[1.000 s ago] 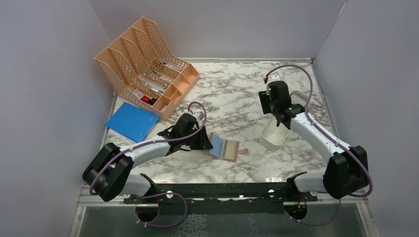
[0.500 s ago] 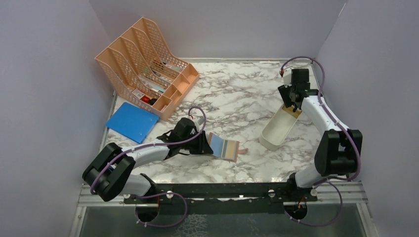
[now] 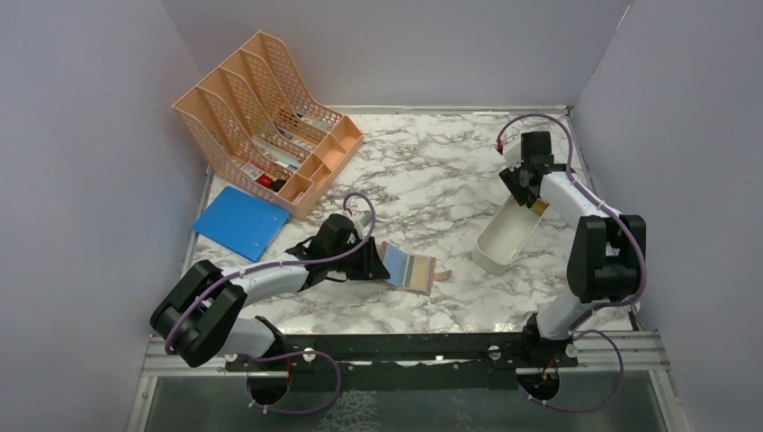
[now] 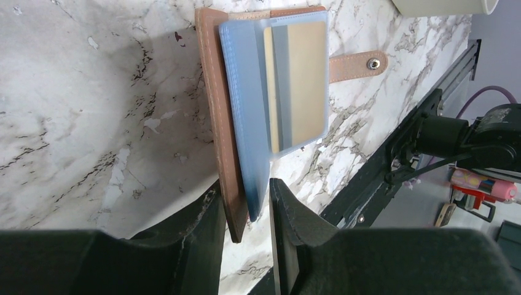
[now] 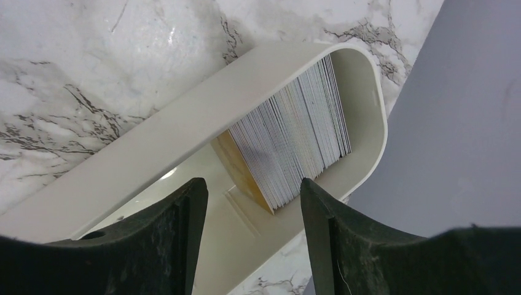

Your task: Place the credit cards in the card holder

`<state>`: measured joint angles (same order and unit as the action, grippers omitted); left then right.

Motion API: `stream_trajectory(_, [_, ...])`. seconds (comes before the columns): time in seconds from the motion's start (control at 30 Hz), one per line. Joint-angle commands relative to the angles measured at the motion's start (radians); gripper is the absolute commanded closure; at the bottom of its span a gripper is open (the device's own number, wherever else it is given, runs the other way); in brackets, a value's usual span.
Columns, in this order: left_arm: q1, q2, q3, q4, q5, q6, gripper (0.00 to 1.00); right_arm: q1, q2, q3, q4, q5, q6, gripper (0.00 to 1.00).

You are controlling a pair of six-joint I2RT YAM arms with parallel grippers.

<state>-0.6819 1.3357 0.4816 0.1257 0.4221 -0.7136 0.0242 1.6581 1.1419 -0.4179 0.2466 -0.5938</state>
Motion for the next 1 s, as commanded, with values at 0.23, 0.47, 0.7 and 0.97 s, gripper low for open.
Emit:
stream_trajectory(0.23, [0.004, -0.025, 0.021, -0.003, 0.002, 0.000, 0.66, -0.012, 0.035, -0.063, 0.139, 0.113, -0.073, 0.39])
stream_trajectory(0.47, [0.005, -0.053, 0.019, -0.018, -0.012, 0.003, 0.66, -0.020, 0.063, -0.084, 0.210, 0.158, -0.089, 0.41])
stream_trajectory(0.7, [0.007, -0.063, 0.013, -0.027, -0.016, 0.009, 0.66, -0.021, 0.088, -0.067, 0.193, 0.176, -0.083, 0.48])
stream_trajectory(0.97, [0.010, -0.072, 0.009, -0.024, -0.015, 0.007, 0.66, -0.021, 0.037, -0.064, 0.186, 0.181, -0.077, 0.54])
